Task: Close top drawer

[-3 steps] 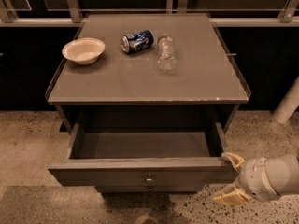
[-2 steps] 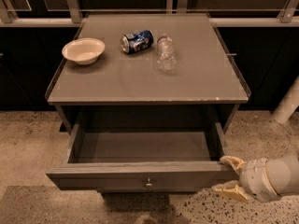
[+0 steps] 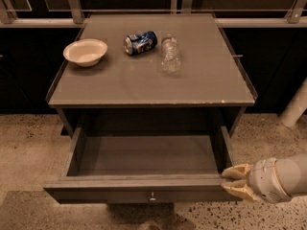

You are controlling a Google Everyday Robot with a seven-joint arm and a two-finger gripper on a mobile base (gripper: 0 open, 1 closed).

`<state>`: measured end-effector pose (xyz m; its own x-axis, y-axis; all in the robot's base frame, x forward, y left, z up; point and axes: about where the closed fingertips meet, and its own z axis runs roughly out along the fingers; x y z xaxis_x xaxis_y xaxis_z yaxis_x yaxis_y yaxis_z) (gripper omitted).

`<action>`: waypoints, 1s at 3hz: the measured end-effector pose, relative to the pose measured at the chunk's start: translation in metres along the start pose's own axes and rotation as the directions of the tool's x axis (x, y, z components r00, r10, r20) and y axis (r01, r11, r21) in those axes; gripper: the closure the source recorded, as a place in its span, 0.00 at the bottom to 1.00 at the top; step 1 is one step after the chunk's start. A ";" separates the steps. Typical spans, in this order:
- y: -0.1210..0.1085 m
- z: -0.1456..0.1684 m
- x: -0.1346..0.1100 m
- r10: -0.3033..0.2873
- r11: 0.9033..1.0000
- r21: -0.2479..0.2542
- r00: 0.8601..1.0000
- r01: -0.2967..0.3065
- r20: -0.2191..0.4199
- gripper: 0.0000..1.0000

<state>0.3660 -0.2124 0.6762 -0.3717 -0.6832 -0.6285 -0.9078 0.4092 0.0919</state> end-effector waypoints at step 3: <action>-0.041 -0.057 -0.102 -0.143 0.962 0.214 0.980 0.170 -0.136 1.00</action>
Offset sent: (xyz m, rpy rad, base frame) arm 0.0941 0.0311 0.1742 -0.3775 -0.3122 0.0012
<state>0.4302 -0.1936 0.7808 -0.2608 -0.8106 -0.5243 -0.8947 0.4069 -0.1840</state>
